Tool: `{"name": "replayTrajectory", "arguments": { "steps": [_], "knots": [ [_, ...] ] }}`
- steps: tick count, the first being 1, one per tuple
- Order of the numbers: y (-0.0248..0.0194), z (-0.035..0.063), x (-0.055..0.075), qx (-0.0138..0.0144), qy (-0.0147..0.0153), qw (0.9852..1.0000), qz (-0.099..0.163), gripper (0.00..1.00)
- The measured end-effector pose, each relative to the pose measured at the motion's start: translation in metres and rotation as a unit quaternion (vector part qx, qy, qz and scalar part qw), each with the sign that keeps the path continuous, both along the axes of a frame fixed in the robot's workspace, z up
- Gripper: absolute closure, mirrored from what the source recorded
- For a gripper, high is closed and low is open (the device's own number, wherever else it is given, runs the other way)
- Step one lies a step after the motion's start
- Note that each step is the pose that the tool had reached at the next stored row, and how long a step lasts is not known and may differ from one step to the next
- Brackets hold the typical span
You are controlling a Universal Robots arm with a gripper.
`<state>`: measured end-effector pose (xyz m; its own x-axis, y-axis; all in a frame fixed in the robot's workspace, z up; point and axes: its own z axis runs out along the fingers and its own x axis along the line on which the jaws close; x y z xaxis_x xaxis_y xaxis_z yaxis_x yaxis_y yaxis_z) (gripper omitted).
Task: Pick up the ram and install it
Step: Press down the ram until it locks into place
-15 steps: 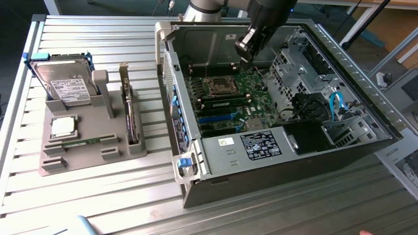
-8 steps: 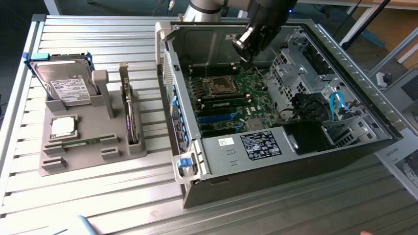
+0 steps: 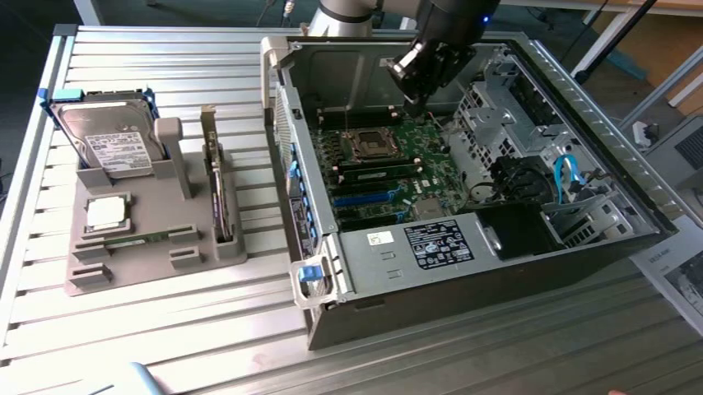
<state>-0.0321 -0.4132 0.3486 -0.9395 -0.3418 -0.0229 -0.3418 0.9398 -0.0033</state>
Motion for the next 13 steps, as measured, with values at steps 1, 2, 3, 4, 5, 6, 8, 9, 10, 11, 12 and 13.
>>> {"name": "replayTrajectory", "arguments": {
  "steps": [1,2,3,4,5,6,8,9,10,11,12,13],
  "knots": [
    [0.0,0.0,0.0,0.0,0.0,1.0,-0.009,0.9],
    [0.0,0.0,0.0,0.0,0.0,0.9998,-0.021,0.9],
    [0.0,0.0,0.0,0.0,0.0,0.9996,-0.029,0.9],
    [0.0,0.0,0.0,0.0,0.0,0.9993,-0.038,0.9],
    [0.0,0.0,0.0,0.0,0.0,0.999,-0.044,0.9],
    [0.0,0.0,0.0,0.0,0.0,0.9987,-0.051,0.9],
    [0.0,0.0,0.0,0.0,0.0,0.9974,-0.072,0.9],
    [0.0,0.0,0.0,0.0,0.0,0.9966,-0.082,0.9],
    [0.0,0.0,0.0,0.0,0.0,0.9959,-0.091,0.9],
    [0.0,0.0,0.0,0.0,0.0,0.9952,-0.098,0.9],
    [0.0,0.0,0.0,0.0,0.0,0.9944,-0.106,0.9],
    [0.0,0.0,0.0,0.0,0.0,0.9938,-0.111,0.9]
  ]
}}
